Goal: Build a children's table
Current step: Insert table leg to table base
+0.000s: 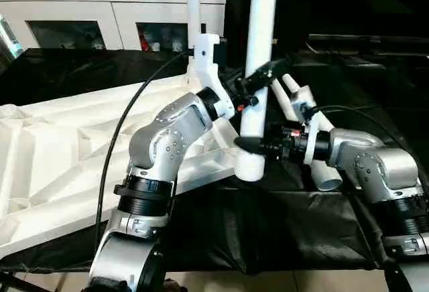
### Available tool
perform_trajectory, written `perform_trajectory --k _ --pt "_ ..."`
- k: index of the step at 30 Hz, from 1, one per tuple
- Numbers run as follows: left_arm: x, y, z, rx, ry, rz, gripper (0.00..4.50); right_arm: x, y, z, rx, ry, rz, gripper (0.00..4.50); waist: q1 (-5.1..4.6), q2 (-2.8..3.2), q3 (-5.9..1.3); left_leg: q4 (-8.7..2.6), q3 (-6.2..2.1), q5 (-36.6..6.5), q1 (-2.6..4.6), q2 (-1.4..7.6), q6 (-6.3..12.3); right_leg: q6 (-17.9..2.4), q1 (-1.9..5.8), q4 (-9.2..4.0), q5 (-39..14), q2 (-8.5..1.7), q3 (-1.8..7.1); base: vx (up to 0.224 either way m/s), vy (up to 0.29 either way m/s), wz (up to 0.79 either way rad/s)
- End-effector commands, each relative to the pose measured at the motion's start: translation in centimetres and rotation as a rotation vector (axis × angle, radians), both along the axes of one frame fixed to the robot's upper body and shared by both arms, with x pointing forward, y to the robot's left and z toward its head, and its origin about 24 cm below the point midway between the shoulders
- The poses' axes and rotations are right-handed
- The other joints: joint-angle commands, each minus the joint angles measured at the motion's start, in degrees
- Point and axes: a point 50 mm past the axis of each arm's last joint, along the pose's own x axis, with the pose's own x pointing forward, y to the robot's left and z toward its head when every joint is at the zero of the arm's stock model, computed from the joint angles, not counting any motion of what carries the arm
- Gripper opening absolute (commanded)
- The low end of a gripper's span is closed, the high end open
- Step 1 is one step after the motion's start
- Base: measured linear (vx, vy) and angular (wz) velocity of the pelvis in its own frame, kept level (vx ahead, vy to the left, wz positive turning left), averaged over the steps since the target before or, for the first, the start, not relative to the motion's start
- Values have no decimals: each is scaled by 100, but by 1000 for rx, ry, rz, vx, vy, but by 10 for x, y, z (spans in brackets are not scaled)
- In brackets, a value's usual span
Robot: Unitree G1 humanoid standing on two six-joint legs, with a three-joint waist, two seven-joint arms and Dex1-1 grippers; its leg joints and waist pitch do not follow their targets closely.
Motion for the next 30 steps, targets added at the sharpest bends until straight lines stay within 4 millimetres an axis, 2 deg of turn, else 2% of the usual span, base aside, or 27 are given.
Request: perform_trajectory --k 1,9,11,13,15,24,30 --pt "-5 -2 6 -20 -39 -36 182 0 0 3 -11 -7 19 335 17 -91 -456 -352 -107 -1039 101 278 198 -870 328 -474 -1548 -462 298 0 0 0" --pt "-12 -6 6 -16 -64 -89 182 0 0 3 -6 3 41 335 12 -85 -450 -357 -104 -1102 112 281 186 -854 318 -483 -1605 -456 299 0 0 0" --pt "-13 -7 6 -16 -65 -93 182 0 0 3 -6 5 43 307 11 -83 -451 -357 -105 -1103 112 282 178 -851 317 -483 -1611 -454 299 0 0 0" --pt "-14 -7 6 -15 -67 -102 182 -1 0 3 -3 10 49 307 10 -86 -452 -356 -105 -1102 112 280 175 -849 319 -483 -1609 -456 298 0 0 0" --pt "-15 -8 5 -2 -77 -121 182 -3 1 2 -3 22 72 275 13 -88 -450 -357 -106 -1111 109 278 183 -829 322 -486 -1646 -453 297 0 0 0" --pt "-16 -8 4 31 -97 -155 182 -6 1 -4 -38 45 105 201 16 -85 -456 -353 -107 -1060 105 281 180 -868 327 -464 -1526 -455 302 0 0 0" --pt "-17 -10 4 41 -105 -176 182 -9 2 -6 -38 54 122 192 17 -77 -461 -350 -109 -1066 106 281 171 -896 330 -458 -1489 -452 300 0 0 0"
